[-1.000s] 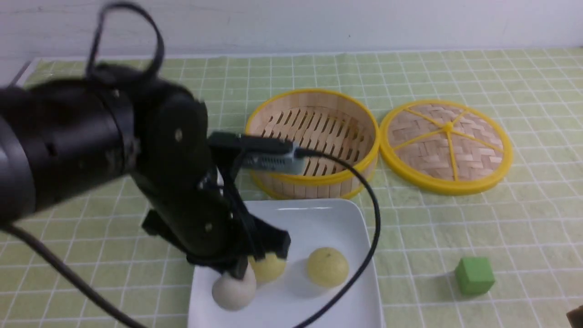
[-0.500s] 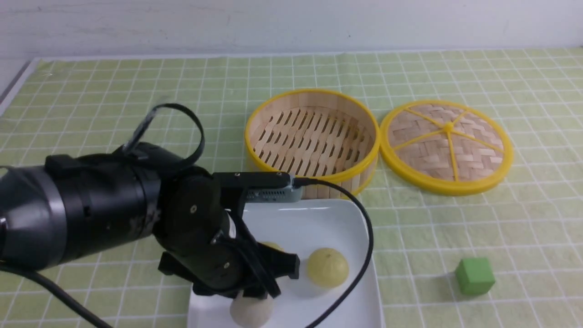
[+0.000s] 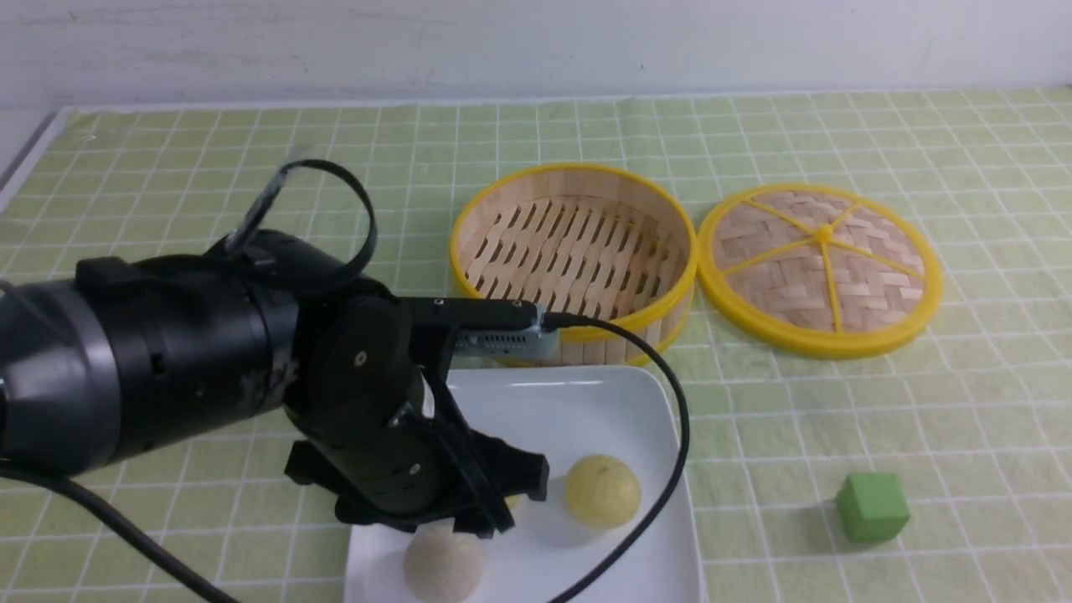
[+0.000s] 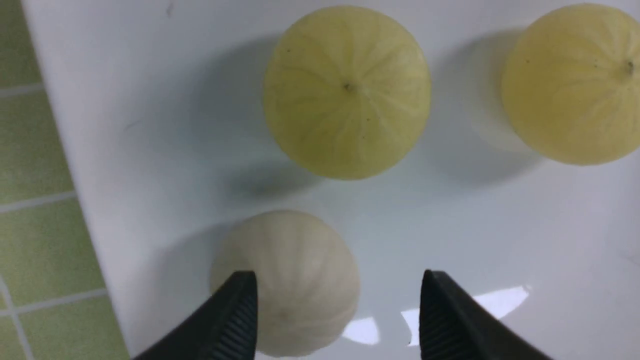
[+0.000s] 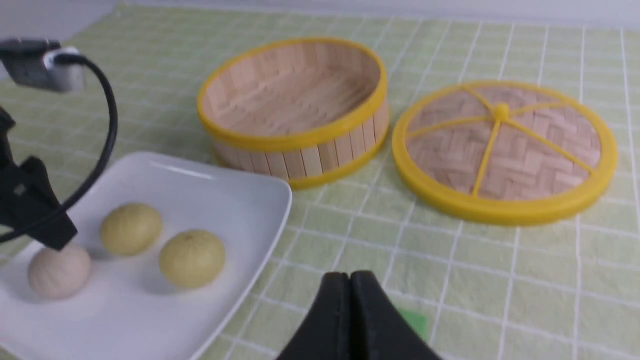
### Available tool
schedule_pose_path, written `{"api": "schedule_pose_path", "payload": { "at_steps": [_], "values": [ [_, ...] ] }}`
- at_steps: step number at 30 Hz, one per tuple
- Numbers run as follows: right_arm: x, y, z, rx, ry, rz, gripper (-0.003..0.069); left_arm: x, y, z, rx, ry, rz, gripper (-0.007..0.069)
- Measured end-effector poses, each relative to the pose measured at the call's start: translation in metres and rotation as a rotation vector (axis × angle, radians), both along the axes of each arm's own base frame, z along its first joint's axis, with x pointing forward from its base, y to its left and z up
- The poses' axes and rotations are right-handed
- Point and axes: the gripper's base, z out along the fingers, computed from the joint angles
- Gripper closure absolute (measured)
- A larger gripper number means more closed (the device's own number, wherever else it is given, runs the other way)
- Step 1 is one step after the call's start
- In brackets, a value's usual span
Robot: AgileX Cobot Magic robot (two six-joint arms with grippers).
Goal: Put the steamed buns into the plate on the green tablecloth.
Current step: 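Take the white bun out of the steamer and place it on the plate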
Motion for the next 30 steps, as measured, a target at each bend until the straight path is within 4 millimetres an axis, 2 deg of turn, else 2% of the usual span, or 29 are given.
{"api": "schedule_pose_path", "payload": {
  "at_steps": [8,17,23,24,25,28,29,30],
  "values": [
    [0.003,0.001,-0.009,0.008,-0.016,-0.001,0.0673,0.0,0.0,0.0,0.001,-0.001,-0.001,0.0179],
    [0.003,0.001,-0.009,0.006,-0.013,-0.001,0.0668,0.0,0.0,0.0,0.006,0.005,-0.001,0.018],
    [-0.002,-0.004,-0.021,0.016,-0.034,-0.044,0.0666,0.0,0.001,0.0,0.006,0.004,-0.001,0.0226],
    [-0.002,-0.008,-0.033,0.012,-0.038,-0.103,0.0665,0.0,0.001,0.0,0.006,0.004,-0.001,0.0251],
    [-0.002,-0.008,-0.033,0.013,-0.039,-0.11,0.0665,0.0,0.001,0.0,0.006,0.004,-0.001,0.0258],
    [-0.002,-0.018,-0.065,-0.062,-0.021,-0.253,0.0666,0.0,0.001,0.0,0.01,0.0,-0.004,0.0357],
    [-0.002,-0.018,-0.067,-0.067,-0.02,-0.26,0.0666,0.0,0.001,0.0,0.009,-0.001,-0.004,0.0357],
    [-0.003,-0.022,-0.078,-0.099,-0.001,-0.318,0.0666,-0.001,0.002,0.002,0.007,-0.003,-0.004,0.0422]
  ]
}}
